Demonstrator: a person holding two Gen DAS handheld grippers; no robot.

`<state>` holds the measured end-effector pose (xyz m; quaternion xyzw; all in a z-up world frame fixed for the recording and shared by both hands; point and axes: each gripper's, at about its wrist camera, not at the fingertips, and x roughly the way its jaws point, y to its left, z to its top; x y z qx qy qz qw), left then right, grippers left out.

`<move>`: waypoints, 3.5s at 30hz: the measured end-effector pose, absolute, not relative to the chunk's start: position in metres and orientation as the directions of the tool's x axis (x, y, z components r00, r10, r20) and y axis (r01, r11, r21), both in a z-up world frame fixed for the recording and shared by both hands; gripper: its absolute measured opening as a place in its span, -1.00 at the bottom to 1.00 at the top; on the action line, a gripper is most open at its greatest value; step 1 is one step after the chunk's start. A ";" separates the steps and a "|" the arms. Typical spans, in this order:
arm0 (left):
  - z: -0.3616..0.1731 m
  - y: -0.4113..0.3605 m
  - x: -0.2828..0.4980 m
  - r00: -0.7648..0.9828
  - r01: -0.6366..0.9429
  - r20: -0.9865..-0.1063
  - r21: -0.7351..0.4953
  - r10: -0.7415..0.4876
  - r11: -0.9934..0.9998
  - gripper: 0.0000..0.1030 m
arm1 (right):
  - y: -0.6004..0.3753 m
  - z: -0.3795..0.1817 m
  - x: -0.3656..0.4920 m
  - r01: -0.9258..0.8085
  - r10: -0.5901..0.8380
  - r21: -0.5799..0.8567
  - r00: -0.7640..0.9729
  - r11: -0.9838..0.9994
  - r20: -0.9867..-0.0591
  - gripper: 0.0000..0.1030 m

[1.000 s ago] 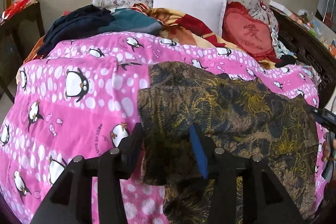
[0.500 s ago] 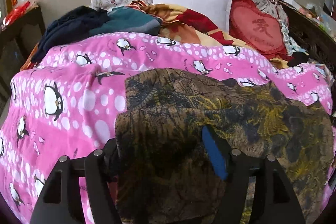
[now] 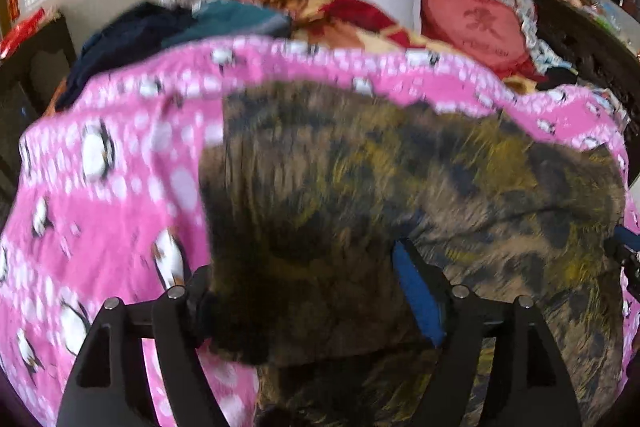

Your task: Fold small clothes

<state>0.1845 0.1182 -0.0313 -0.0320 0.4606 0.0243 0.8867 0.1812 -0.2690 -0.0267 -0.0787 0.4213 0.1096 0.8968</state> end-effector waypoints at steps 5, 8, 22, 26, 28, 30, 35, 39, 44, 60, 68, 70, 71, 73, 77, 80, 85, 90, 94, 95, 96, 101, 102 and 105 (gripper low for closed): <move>-0.026 0.124 0.175 0.581 -0.066 -0.814 -0.041 0.005 0.997 0.55 | -0.287 -0.019 0.173 -0.257 0.157 -0.006 0.607 0.966 -0.779 -0.21; -0.013 0.122 0.178 0.620 -0.062 -0.785 -0.042 0.006 0.997 0.57 | -0.294 0.010 0.170 -0.254 0.263 0.123 0.648 0.959 -0.715 -0.15; -0.014 0.149 0.171 0.583 -0.145 -0.812 -0.125 -0.017 0.981 0.88 | -0.254 0.012 0.193 -0.255 0.231 0.086 0.619 0.963 -0.750 0.08; 0.003 0.157 0.121 0.604 -0.112 -0.796 -0.116 -0.025 0.987 0.88 | -0.282 0.012 0.142 -0.252 0.177 0.025 0.603 0.968 -0.778 0.40; 0.005 0.159 0.098 0.601 -0.096 -0.798 -0.124 -0.042 0.988 0.88 | -0.300 0.003 0.124 -0.220 0.169 0.048 0.573 0.974 -0.802 0.40; 0.004 0.159 0.073 0.596 -0.077 -0.801 -0.116 -0.047 0.990 0.88 | -0.319 -0.010 0.103 -0.194 0.178 0.088 0.519 0.977 -0.836 0.43; -0.012 0.152 0.027 0.559 -0.033 -0.827 -0.101 -0.066 0.994 0.88 | -0.347 -0.028 0.047 -0.176 0.156 0.084 0.449 0.981 -0.880 0.43; -0.024 0.151 0.000 0.530 -0.025 -0.844 -0.114 -0.083 0.993 0.88 | -0.363 -0.023 0.001 -0.198 0.238 0.169 0.403 0.965 -0.884 0.55; -0.029 0.152 -0.031 0.506 -0.029 -0.857 -0.132 -0.099 0.991 0.88 | -0.368 -0.010 -0.050 -0.248 0.199 0.107 0.382 0.963 -0.902 0.60; -0.040 0.164 -0.114 0.461 -0.001 -0.877 -0.157 -0.139 0.988 0.88 | -0.339 -0.057 -0.101 -0.317 0.402 0.318 0.252 0.894 -0.880 0.71; -0.042 0.164 -0.118 0.467 0.000 -0.870 -0.180 -0.159 0.984 0.93 | -0.396 -0.044 -0.143 -0.200 0.101 0.044 0.283 0.979 -0.954 0.71; -0.042 0.162 -0.118 0.470 -0.004 -0.869 -0.179 -0.156 0.984 0.96 | -0.409 -0.031 -0.147 -0.164 0.144 0.095 0.321 0.982 -0.936 0.71; -0.042 0.161 -0.118 0.469 -0.003 -0.870 -0.175 -0.154 0.984 0.97 | -0.411 -0.026 -0.148 -0.158 0.184 0.136 0.341 0.978 -0.922 0.72; -0.042 0.159 -0.120 0.465 0.006 -0.871 -0.174 -0.157 0.985 0.97 | -0.406 -0.019 -0.145 -0.183 0.273 0.218 0.371 0.959 -0.887 0.72; -0.040 0.160 -0.129 0.456 0.017 -0.873 -0.184 -0.172 0.983 0.97 | -0.375 -0.031 -0.129 -0.235 0.374 0.305 0.360 0.923 -0.855 0.72; -0.041 0.163 -0.137 0.453 0.006 -0.875 -0.189 -0.171 0.982 0.97 | -0.357 -0.051 -0.117 -0.252 0.419 0.350 0.326 0.902 -0.847 0.72; -0.046 0.162 -0.149 0.435 0.013 -0.885 -0.176 -0.164 0.984 0.97 | -0.345 -0.063 -0.114 -0.284 0.468 0.389 0.311 0.876 -0.827 0.55; -0.052 0.155 -0.147 0.422 0.021 -0.897 -0.136 -0.132 0.990 1.00 | -0.342 -0.056 -0.109 -0.312 0.464 0.365 0.348 0.877 -0.815 0.12; -0.052 0.151 -0.151 0.403 0.054 -0.905 -0.128 -0.139 0.990 1.00 | -0.345 -0.048 -0.111 -0.342 0.481 0.369 0.348 0.864 -0.805 -0.37; -0.052 0.152 -0.153 0.396 0.057 -0.906 -0.140 -0.151 0.989 1.00 | -0.345 -0.046 -0.112 -0.352 0.493 0.377 0.346 0.857 -0.798 -0.37; -0.052 0.152 -0.154 0.387 0.056 -0.907 -0.158 -0.167 0.986 1.00 | -0.344 -0.045 -0.113 -0.361 0.507 0.387 0.343 0.848 -0.791 -0.37; -0.057 0.150 -0.157 0.377 0.036 -0.912 -0.162 -0.163 0.986 1.00 | -0.332 -0.060 -0.106 -0.373 0.557 0.447 0.277 0.813 -0.783 -0.34; -0.058 0.149 -0.157 0.374 0.037 -0.915 -0.151 -0.154 0.988 1.00 | -0.330 -0.061 -0.105 -0.380 0.563 0.450 0.274 0.808 -0.779 -0.33; -0.059 0.148 -0.154 0.360 0.027 -0.923 -0.136 -0.137 0.990 1.00 | -0.332 -0.061 -0.101 -0.371 0.580 0.471 0.279 0.800 -0.766 -0.27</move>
